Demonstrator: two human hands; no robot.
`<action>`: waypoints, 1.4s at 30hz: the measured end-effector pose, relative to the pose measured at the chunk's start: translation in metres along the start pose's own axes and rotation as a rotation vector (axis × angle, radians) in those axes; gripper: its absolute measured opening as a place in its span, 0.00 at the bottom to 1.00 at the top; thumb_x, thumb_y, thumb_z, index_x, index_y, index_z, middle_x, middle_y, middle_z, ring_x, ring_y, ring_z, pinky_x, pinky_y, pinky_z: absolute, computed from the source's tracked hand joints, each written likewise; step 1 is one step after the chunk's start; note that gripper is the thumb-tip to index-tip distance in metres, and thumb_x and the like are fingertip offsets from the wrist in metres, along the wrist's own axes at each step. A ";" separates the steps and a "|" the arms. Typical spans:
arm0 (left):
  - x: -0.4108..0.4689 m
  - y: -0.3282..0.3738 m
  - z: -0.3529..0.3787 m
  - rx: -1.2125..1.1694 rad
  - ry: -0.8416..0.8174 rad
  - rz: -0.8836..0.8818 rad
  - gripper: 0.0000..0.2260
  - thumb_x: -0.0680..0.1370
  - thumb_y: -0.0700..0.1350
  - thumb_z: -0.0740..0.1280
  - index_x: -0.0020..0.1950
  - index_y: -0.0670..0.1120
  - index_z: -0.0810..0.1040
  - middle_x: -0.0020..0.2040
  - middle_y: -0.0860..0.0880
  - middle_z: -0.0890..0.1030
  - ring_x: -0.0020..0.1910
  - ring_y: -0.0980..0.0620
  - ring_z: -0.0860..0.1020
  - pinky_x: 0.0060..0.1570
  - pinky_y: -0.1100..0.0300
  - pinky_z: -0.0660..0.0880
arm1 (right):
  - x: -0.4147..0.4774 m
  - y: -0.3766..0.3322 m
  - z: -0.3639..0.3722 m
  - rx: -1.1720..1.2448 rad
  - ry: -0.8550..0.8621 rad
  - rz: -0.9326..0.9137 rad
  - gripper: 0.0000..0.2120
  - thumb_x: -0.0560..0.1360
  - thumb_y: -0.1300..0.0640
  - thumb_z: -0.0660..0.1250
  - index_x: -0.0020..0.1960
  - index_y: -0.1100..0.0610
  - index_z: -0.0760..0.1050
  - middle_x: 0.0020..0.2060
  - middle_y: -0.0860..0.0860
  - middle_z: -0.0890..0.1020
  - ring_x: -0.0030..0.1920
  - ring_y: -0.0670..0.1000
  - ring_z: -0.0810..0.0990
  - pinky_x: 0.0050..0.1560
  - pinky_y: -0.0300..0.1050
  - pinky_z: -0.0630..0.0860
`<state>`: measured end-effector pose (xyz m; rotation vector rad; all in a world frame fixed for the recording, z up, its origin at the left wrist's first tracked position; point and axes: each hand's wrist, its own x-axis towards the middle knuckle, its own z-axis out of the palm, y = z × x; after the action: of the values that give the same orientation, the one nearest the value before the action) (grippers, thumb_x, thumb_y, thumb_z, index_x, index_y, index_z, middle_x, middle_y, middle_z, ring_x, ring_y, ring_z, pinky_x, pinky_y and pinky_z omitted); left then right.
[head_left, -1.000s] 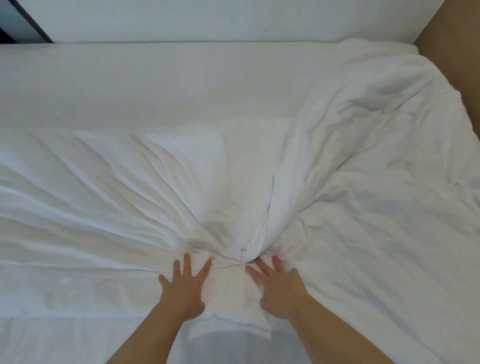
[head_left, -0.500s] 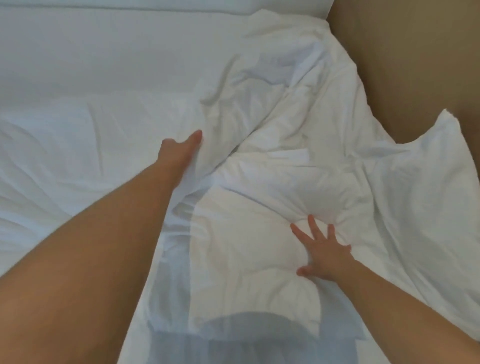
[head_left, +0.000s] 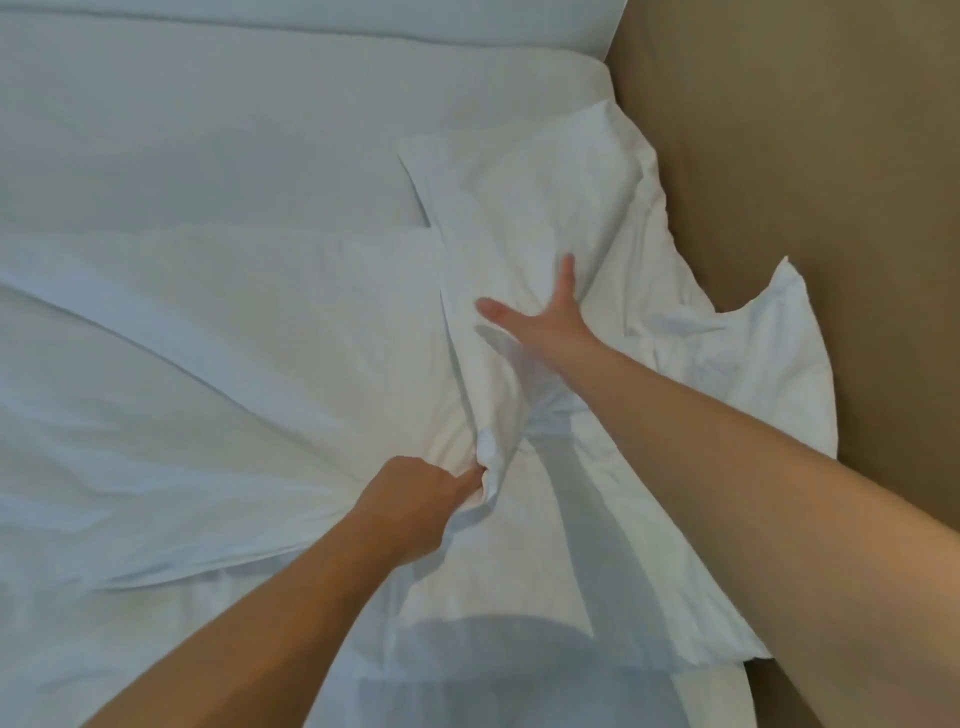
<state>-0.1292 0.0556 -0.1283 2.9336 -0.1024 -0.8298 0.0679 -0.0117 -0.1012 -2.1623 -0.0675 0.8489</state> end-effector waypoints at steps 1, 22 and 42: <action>0.000 0.000 -0.002 0.016 -0.005 0.007 0.30 0.78 0.39 0.58 0.78 0.54 0.52 0.36 0.50 0.72 0.28 0.51 0.63 0.28 0.59 0.56 | 0.004 -0.006 0.012 -0.141 0.011 -0.008 0.57 0.70 0.46 0.76 0.78 0.44 0.33 0.78 0.55 0.51 0.75 0.56 0.60 0.71 0.51 0.62; -0.127 -0.010 -0.104 -0.108 0.184 0.308 0.37 0.72 0.49 0.61 0.78 0.59 0.48 0.36 0.52 0.80 0.30 0.50 0.77 0.30 0.61 0.64 | -0.210 0.006 -0.097 0.620 0.628 0.224 0.19 0.74 0.66 0.62 0.63 0.53 0.73 0.57 0.53 0.80 0.55 0.55 0.79 0.58 0.51 0.78; -0.043 0.044 0.058 -0.339 -0.334 -0.042 0.33 0.80 0.52 0.61 0.80 0.52 0.46 0.80 0.50 0.42 0.79 0.50 0.46 0.75 0.47 0.54 | -0.059 0.111 -0.054 -0.746 0.269 0.111 0.11 0.77 0.63 0.60 0.58 0.57 0.75 0.55 0.56 0.79 0.54 0.59 0.78 0.46 0.45 0.70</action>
<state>-0.1978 0.0113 -0.1504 2.4716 0.0711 -1.2048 0.0298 -0.1410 -0.1212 -2.9878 -0.1478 0.6384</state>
